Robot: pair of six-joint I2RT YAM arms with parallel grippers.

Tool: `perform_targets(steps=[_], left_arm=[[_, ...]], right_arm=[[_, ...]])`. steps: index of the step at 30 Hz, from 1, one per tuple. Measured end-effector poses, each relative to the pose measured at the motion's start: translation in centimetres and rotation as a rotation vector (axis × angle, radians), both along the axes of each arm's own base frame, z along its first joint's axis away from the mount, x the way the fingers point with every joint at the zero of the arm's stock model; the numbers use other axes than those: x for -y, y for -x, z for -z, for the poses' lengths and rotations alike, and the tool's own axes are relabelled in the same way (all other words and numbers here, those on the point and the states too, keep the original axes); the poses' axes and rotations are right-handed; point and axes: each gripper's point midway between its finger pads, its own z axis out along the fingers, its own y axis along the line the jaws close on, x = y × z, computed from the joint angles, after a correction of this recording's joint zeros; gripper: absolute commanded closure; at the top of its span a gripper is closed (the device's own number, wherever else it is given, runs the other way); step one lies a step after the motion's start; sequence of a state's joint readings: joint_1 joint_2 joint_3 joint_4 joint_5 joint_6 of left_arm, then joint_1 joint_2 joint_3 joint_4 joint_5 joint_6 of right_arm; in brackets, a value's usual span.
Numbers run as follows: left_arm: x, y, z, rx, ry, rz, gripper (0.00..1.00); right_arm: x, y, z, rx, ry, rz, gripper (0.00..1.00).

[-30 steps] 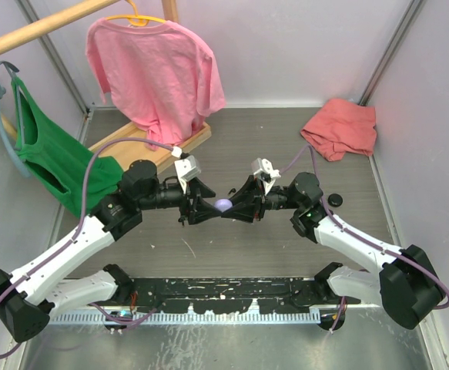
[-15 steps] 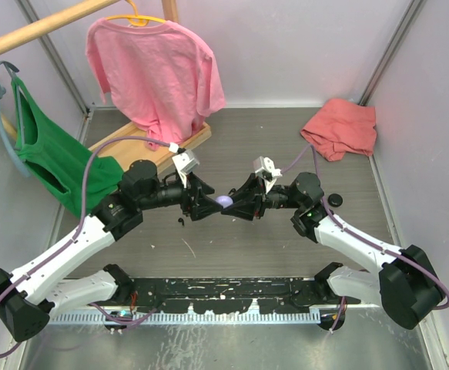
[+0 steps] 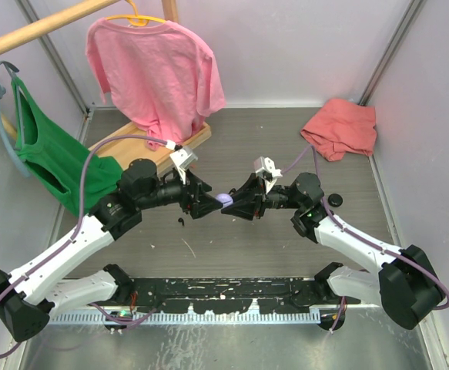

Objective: Insert the wireless bluetooth earbuds into the charging case
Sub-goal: Open the charging case.

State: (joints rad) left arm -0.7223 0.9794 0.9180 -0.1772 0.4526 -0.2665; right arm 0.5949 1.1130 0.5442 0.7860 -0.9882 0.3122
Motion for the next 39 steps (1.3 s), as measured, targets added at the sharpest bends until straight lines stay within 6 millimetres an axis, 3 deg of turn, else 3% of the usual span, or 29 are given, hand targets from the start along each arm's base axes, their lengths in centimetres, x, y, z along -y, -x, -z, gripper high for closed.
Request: perform_targets(steps=[19,26,30,39], left_arm=[[-1.2,-1.8,-0.6,-0.004,-0.001,-0.123,0.18],[-1.7,-2.2,-0.7,-0.003,-0.007,-0.163,0.13],[-2.9,-2.7,0.0,-0.016,-0.047,-0.236,0.13],[-7.3,-4.9,4.1,-0.084,-0.227,-0.505,0.11]], right_arm=[[0.0,0.4,0.5,0.010,0.012,-0.021,0.99],[0.0,-0.5,1.1,0.009,0.023,0.030,0.99],[0.2,-1.6,2.5,-0.011,0.049,0.104,0.99],[1.5,-3.7,6.6,-0.054,0.100,0.295,0.99]])
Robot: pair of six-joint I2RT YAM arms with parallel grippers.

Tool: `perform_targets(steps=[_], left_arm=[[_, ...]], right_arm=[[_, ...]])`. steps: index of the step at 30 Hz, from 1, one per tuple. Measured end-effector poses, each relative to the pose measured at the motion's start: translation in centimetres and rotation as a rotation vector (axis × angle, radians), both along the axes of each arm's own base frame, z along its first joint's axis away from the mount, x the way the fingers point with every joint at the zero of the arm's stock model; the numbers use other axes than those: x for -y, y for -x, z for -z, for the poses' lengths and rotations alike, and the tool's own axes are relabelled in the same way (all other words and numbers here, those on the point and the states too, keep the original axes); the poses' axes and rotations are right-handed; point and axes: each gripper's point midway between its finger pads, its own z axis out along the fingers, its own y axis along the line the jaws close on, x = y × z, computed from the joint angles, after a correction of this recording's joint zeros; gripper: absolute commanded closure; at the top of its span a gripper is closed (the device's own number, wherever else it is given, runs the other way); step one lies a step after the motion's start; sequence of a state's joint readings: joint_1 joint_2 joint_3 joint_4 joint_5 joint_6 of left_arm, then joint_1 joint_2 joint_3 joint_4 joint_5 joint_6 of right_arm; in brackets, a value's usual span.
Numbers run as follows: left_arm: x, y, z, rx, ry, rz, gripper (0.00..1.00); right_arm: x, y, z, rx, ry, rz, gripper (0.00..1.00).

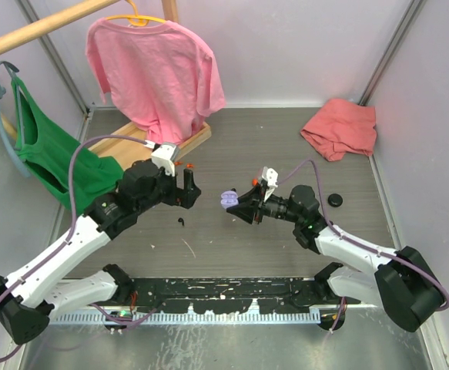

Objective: Insert the wireless bluetooth earbuds into the charging case
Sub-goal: Open the charging case, then pick up the earbud from the center of the board.

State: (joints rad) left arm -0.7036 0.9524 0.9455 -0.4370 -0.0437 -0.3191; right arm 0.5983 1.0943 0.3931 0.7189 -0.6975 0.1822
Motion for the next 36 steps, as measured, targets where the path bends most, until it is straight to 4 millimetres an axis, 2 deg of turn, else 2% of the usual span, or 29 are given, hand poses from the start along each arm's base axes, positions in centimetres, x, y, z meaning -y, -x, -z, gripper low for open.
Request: perform_targets(steps=[3,5,12,18,24,28,33,36], left_arm=[[-1.4,-1.0,1.5,-0.026,-0.062,-0.089,0.12],[-2.3,-1.7,2.6,-0.047,-0.104,-0.142,0.16],[-5.9,-4.8,7.3,-0.173,-0.201,-0.316,0.18],[-9.0,-7.1,12.2,-0.318,-0.229,-0.426,0.22],[-10.2,-8.5,17.5,-0.471,-0.277,-0.458,0.32],[-9.9,-9.9,19.0,-0.511,-0.308,-0.455,0.40],[-9.4,-11.9,19.3,-0.504,-0.333,-0.443,0.44],[-9.6,-12.5,19.6,-0.505,-0.362,-0.442,0.47]], right_arm=[[0.5,-0.5,1.0,-0.007,0.006,0.052,0.99],[0.8,-0.8,1.4,-0.005,0.005,0.085,0.99],[2.1,-1.9,3.1,-0.008,0.006,0.203,0.99],[3.1,-2.8,3.7,-0.002,-0.001,0.284,0.99],[3.2,-3.3,3.5,0.007,-0.009,0.309,0.99],[3.2,-3.3,3.8,0.002,-0.005,0.312,0.99],[3.2,-3.4,4.0,-0.004,0.001,0.311,0.99],[3.2,-3.4,4.0,-0.004,0.001,0.311,0.99]])
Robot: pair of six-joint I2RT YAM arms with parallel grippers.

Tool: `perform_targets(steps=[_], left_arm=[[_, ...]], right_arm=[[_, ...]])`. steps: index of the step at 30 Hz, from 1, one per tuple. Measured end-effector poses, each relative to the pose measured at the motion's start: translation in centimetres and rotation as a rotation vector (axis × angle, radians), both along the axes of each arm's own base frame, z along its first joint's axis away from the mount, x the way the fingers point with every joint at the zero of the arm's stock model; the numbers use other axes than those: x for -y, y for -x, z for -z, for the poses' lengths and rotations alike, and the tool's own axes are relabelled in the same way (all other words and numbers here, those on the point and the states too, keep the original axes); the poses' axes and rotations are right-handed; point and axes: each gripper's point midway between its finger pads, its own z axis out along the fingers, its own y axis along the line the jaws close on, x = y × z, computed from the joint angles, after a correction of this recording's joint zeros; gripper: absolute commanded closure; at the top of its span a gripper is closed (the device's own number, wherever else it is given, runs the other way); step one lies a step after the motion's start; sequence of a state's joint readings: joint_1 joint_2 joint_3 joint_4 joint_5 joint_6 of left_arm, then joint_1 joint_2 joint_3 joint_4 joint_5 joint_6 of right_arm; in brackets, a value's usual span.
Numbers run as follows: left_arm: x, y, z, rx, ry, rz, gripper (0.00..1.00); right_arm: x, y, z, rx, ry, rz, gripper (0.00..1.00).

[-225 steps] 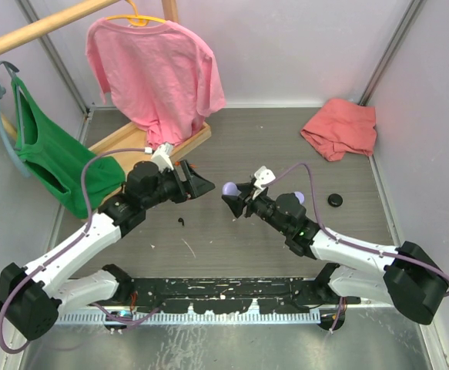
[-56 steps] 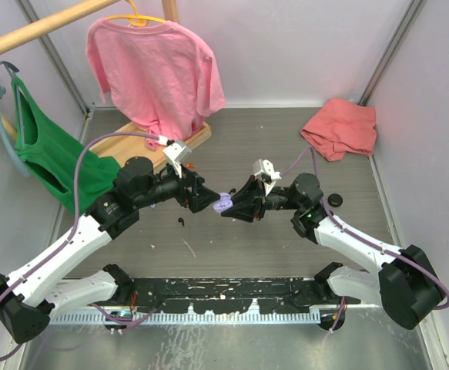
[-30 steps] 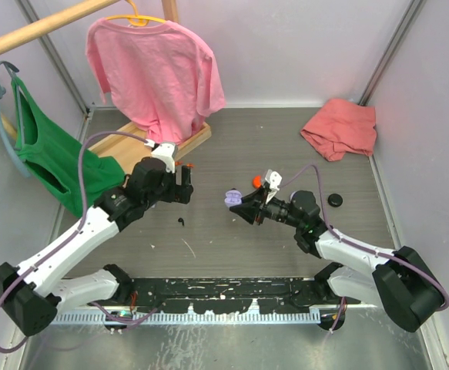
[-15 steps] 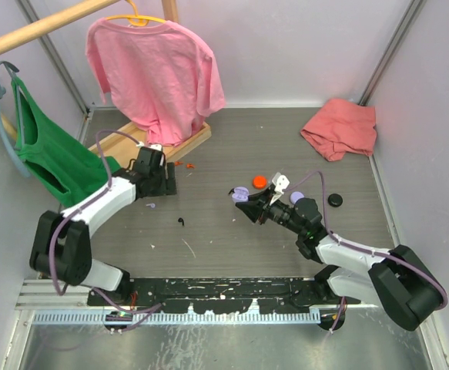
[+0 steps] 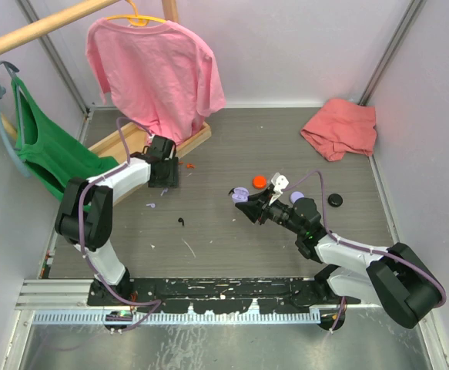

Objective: Insert the wireless bluetooth earbuds into the charging case
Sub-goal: Pick up the earbud from the center of the board.

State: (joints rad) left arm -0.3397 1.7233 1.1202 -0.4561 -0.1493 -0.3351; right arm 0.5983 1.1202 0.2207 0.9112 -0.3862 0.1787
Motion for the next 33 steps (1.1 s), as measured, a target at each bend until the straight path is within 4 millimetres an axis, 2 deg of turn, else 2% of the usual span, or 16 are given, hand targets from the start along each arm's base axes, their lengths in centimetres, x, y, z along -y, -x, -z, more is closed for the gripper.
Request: perform_targets(steps=[3,10,15,18,25,33], left_arm=[[-0.3,-0.2,0.7,-0.024,-0.031,0.010,0.48],[-0.6,-0.3,2.4,-0.096,-0.084,0.045,0.58],[-0.4,-0.5,2.6,-0.121,-0.082,0.054,0.60],[-0.2,-0.1,2.6,-0.139,-0.071,0.057,0.66],[0.2,0.6,2.7,-0.167,-0.048,0.060,0.67],[0.1,0.8,2.7,-0.182,-0.036,0.041,0.74]], right_arm=[[0.0,0.0,0.0,0.000,0.000,0.000,0.99],[0.0,0.0,0.0,-0.001,0.001,0.000,0.99],[0.0,0.0,0.1,-0.003,0.002,0.000,0.99],[0.0,0.0,0.1,-0.003,0.002,0.000,0.99],[0.0,0.0,0.1,-0.005,0.003,0.000,0.99],[0.0,0.0,0.2,-0.008,0.005,0.000,0.99]])
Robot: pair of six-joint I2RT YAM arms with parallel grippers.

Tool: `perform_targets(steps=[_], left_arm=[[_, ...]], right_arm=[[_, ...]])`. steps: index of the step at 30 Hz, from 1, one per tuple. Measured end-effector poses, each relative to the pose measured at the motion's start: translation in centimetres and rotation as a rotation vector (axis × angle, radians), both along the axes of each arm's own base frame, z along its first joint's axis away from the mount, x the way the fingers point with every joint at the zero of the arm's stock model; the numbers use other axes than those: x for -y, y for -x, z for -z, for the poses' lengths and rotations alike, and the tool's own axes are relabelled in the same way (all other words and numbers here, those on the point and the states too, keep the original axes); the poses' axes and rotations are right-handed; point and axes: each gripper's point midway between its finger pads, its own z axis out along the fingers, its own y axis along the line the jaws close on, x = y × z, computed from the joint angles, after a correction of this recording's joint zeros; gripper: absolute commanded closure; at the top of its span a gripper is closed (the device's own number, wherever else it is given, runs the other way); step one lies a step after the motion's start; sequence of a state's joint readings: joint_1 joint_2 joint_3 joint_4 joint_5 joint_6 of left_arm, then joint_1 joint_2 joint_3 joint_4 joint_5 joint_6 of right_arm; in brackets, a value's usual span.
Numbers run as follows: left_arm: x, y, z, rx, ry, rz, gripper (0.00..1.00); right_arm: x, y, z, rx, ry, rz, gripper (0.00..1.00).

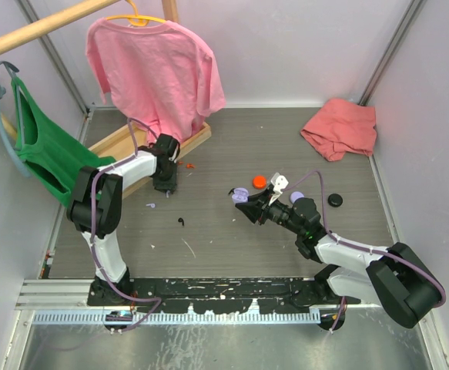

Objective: Insert the wireless bluetooth earbuds into the charging case
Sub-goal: Pick up the earbud from the center of the board.

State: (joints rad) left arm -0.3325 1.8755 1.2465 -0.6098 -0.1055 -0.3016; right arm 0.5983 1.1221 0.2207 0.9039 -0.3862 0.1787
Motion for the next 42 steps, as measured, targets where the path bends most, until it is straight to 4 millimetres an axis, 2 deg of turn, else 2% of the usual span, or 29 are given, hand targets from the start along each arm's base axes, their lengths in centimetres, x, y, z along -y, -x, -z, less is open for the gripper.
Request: perform_targets(steps=[4,10,24,27,30,34,42], left_arm=[[0.0,0.0,0.0,-0.003,0.000,-0.003,0.79],[-0.1,0.0,0.0,-0.002,-0.001,-0.002,0.80],[0.1,-0.2,0.0,0.007,0.007,0.003,0.98],[0.0,0.1,-0.1,0.029,0.016,0.003,1.00],[-0.1,1.4,-0.4,0.031,0.017,0.008,1.00],[0.6,2.4,-2.1,0.082,0.026,0.028,1.00],[3.6,3.4,-8.8,0.307,0.104,0.075,1.00]], right_arm=[[0.0,0.0,0.0,0.001,0.000,0.000,0.99],[0.0,0.0,0.0,0.000,0.001,-0.001,0.99],[-0.2,0.1,0.7,-0.022,0.015,-0.013,0.99],[-0.4,0.3,0.7,-0.021,0.015,-0.021,0.99],[-0.7,0.6,0.6,-0.015,0.012,-0.034,0.99],[-1.3,1.0,0.5,-0.007,0.009,-0.056,0.99],[-2.5,2.1,1.0,0.018,0.037,-0.095,0.99]])
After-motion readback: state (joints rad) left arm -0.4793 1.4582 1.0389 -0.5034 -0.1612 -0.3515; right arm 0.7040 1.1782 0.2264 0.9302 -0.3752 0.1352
